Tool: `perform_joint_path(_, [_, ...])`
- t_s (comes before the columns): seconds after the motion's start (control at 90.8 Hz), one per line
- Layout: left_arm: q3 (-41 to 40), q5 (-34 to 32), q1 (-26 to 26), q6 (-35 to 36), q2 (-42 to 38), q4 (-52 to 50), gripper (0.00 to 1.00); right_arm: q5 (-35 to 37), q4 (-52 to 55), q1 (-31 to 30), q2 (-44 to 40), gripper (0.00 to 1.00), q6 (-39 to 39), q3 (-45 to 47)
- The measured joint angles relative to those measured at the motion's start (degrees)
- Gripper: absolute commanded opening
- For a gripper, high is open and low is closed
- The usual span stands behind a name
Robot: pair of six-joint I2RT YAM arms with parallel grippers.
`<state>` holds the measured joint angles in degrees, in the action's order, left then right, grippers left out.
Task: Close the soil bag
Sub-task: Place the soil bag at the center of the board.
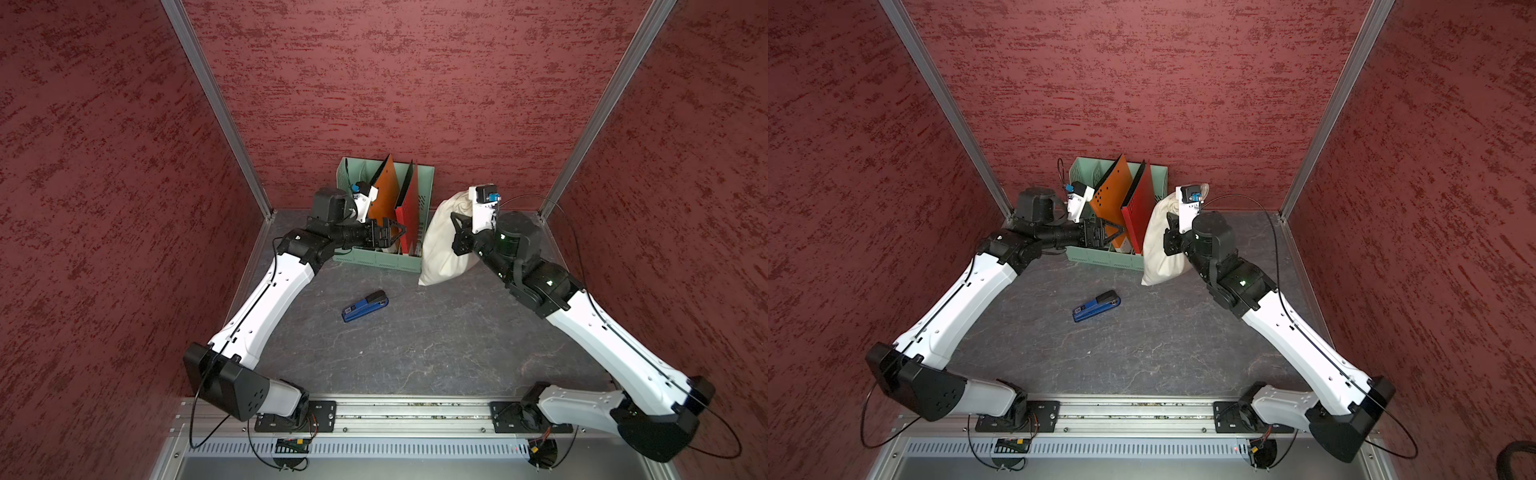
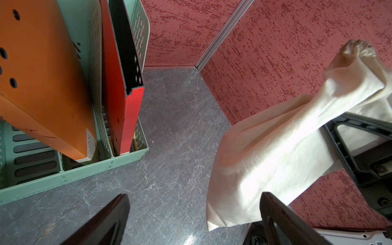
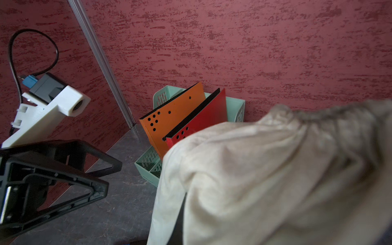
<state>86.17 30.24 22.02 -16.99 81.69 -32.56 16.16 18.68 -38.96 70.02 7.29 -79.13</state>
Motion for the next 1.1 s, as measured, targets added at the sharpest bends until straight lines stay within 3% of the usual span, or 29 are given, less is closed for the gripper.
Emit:
perform_joint_path(0.209, [-1.6, -2.5, 0.4, 0.3, -0.7, 1.1, 1.0, 7.1, 0.1, 0.0, 2.8, 0.0, 0.0, -1.7])
perform_joint_path(0.485, [-7.7, -6.9, 0.5, 3.8, -6.3, 4.3, 1.0, 13.6, 4.0, 0.6, 10.0, 0.0, 0.9, -11.9])
perform_joint_path(0.804, [-11.8, -8.7, 0.5, 6.2, -9.7, 7.6, 1.0, 16.3, 7.2, 2.4, 16.0, 0.0, 1.5, -21.3])
perform_joint_path(1.102, [-14.9, -10.7, 0.5, 7.9, -12.2, 9.5, 1.0, 17.4, 10.3, 5.6, 19.1, 0.0, 3.7, -24.7])
